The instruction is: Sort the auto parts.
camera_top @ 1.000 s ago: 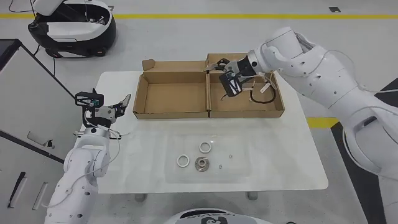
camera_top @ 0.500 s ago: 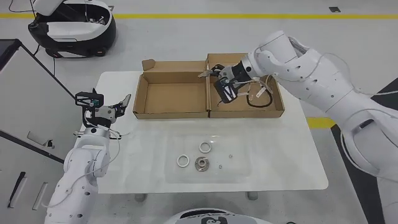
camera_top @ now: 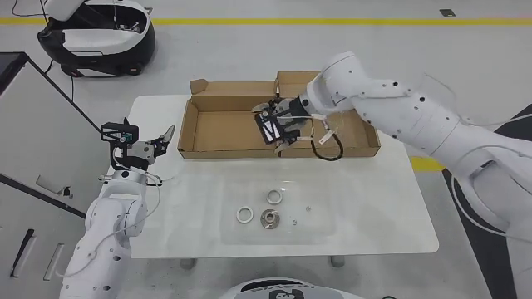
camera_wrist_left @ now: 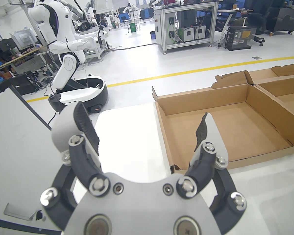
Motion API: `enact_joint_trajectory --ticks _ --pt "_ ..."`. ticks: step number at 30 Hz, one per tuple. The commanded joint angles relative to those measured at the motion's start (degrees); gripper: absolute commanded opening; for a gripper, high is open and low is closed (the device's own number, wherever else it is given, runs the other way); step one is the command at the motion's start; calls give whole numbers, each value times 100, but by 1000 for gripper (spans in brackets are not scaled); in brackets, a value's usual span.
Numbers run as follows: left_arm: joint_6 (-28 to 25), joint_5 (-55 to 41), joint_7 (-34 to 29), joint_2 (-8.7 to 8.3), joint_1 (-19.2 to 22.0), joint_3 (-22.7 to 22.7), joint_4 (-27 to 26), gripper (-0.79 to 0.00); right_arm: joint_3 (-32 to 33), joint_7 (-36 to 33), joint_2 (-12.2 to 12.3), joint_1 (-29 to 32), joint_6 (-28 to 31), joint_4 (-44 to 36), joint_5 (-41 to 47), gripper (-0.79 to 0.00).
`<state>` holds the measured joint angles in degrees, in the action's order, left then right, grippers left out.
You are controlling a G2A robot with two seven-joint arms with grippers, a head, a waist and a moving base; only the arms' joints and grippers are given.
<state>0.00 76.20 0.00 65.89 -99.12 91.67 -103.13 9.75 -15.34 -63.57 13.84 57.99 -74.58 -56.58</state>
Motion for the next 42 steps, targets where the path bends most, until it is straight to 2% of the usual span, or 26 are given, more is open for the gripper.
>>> enact_joint_trajectory --ticks 1,4,6,30,33,42 --pt "0 0 0 0 0 0 0 0 -1 -1288 -24 -5 -150 -152 1104 0" --pt "0 0 0 0 0 0 0 0 -1 -2795 -66 84 -792 -580 2158 0" --pt "0 0 0 0 0 0 0 0 -1 -3361 -78 98 -1120 -849 2570 0" --pt "0 0 0 0 0 0 0 0 -1 -3361 -78 98 -1120 -849 2570 0" --pt "0 0 0 0 0 0 0 0 15 -3296 -59 268 -1327 -1004 2443 0" --pt "0 0 0 0 0 0 0 0 117 -4995 62 322 -2595 -1819 3209 0"
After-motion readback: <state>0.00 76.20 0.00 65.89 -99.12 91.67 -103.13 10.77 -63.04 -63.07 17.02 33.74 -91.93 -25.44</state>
